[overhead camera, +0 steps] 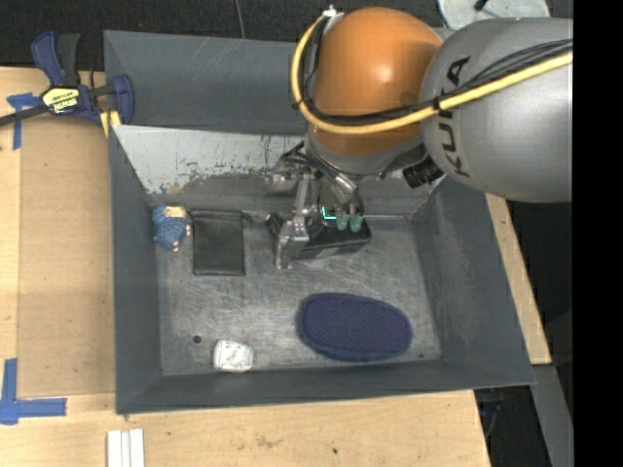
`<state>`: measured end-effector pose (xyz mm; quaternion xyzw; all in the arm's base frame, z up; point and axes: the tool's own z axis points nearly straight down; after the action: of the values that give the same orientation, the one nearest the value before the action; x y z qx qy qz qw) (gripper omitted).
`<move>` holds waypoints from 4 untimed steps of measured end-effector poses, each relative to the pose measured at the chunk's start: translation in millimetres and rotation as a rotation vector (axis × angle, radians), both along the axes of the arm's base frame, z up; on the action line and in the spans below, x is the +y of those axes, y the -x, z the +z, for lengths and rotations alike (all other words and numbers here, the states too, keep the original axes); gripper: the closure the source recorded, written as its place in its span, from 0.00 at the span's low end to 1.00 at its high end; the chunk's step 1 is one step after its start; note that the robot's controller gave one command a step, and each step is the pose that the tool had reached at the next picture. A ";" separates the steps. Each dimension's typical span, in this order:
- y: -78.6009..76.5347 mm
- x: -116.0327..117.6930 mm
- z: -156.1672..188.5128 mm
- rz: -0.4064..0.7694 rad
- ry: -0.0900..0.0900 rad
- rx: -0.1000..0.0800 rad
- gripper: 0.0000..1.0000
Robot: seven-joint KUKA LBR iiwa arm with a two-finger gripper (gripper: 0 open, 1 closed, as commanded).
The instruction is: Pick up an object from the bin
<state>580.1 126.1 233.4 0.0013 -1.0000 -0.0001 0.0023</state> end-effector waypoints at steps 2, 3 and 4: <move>-46.8 31.7 -119.3 0.175 -0.001 -0.007 1.00; -46.8 31.7 -119.3 0.175 -0.001 -0.007 0.00; -46.7 31.6 -119.3 0.175 -0.001 -0.007 1.00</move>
Offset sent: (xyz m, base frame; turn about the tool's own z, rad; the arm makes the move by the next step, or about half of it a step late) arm 0.0457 0.0326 -0.1201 -0.1773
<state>626.8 157.7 114.1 0.0888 -0.9961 -0.0006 -0.0010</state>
